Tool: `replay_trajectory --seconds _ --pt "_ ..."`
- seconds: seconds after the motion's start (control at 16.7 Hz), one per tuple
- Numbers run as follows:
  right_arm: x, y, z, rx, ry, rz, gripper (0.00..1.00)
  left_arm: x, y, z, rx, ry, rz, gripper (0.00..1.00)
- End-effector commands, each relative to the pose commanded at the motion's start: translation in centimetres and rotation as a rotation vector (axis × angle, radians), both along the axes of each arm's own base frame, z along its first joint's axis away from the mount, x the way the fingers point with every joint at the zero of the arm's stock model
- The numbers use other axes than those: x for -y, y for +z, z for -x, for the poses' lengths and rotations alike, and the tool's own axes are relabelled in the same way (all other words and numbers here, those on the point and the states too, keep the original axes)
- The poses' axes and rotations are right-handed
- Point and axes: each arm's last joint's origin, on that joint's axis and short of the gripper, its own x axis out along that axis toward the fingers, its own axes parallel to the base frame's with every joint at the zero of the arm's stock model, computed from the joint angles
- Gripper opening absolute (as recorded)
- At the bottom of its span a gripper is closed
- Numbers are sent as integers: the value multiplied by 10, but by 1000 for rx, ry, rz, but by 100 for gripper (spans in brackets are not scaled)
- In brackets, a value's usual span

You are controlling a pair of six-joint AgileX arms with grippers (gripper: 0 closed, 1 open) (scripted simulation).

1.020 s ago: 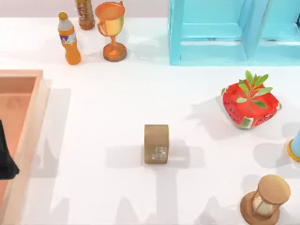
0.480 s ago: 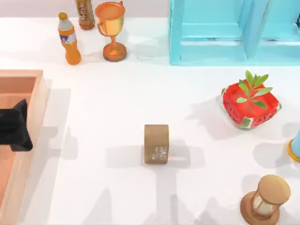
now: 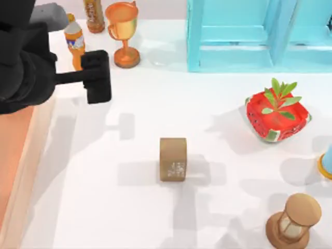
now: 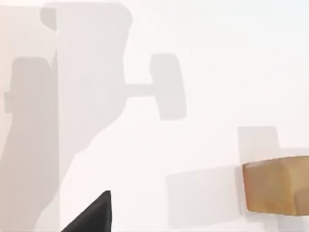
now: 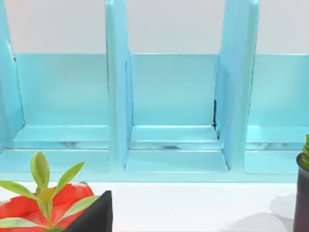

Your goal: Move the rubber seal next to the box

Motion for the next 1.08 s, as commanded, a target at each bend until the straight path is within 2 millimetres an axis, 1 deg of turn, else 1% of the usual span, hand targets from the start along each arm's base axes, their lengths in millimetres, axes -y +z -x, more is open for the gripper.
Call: replay_trajectory --seconds 0.12,0.3,0.48,0.6,0.72,0.78,0.9,1.08 --pt "0 0 0 0 0 0 100 33 -1 -26 -140 -11 -31 100" --pt "0 0 0 0 0 0 100 84 -15 -56 -321 -18 -100 100" --pt "0 0 0 0 0 0 100 129 -37 -74 -460 -15 -179 100" --pt "0 0 0 0 0 0 100 153 -53 -79 -526 -10 -227 100" --pt "0 0 0 0 0 0 100 170 -65 -82 -570 -6 -264 100" --pt "0 0 0 0 0 0 100 175 -69 -82 -583 -4 -276 100" --pt "0 0 0 0 0 0 100 179 -72 -83 -592 -3 -285 100" --pt "0 0 0 0 0 0 100 179 -72 -83 -592 -3 -285 100"
